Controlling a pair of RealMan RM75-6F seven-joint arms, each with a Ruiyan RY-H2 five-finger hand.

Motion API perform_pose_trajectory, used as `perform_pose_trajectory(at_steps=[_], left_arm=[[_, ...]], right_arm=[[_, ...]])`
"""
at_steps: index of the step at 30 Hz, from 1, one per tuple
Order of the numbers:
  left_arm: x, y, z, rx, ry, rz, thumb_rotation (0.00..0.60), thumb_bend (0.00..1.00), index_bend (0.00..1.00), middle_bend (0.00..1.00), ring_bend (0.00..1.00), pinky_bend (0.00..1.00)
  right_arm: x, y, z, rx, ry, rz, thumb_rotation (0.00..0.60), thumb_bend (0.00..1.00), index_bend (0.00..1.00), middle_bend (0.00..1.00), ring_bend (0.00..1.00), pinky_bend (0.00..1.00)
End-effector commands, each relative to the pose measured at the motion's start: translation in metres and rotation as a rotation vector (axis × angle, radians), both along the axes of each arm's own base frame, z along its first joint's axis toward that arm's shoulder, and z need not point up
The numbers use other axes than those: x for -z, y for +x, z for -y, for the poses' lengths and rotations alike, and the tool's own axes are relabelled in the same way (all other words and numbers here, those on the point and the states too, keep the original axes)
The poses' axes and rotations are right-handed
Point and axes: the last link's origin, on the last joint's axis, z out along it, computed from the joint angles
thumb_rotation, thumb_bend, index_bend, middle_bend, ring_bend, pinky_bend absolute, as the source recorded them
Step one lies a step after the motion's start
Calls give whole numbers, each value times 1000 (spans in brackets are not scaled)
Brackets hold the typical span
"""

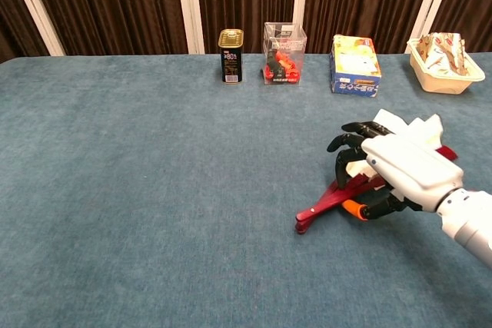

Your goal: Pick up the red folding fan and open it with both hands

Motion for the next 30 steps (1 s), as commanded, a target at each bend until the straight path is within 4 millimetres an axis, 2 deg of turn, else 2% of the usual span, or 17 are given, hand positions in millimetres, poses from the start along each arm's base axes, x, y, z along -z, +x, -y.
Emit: perform_pose_trajectory(at_steps=[1, 9, 16, 19, 30], left_arm=[[0, 0, 0, -1, 1, 1, 600, 0, 0, 0, 0, 0], [0, 0, 0, 0, -1, 1, 600, 0, 0, 0, 0, 0], [-1, 1, -1, 3, 4, 1, 600, 0, 0, 0, 0, 0], [-1, 1, -1, 0, 10, 7, 600, 0, 0, 0, 0, 0], [-6, 8, -9, 25, 19, 31, 600, 0, 0, 0, 0, 0]], right_arm=[[1, 1, -1, -5, 3, 4, 600, 438, 673, 283, 71, 60], [-2, 5, -1, -29, -5, 18, 600, 461, 713, 296, 75, 61], [-22, 27, 11, -51, -53, 87, 600, 462, 716, 297, 75, 61], [-35, 43, 20, -48, -76, 139, 600, 474, 717, 297, 75, 61], [-90, 125, 51, -19, -142, 282, 600, 478, 743, 311, 75, 61]])
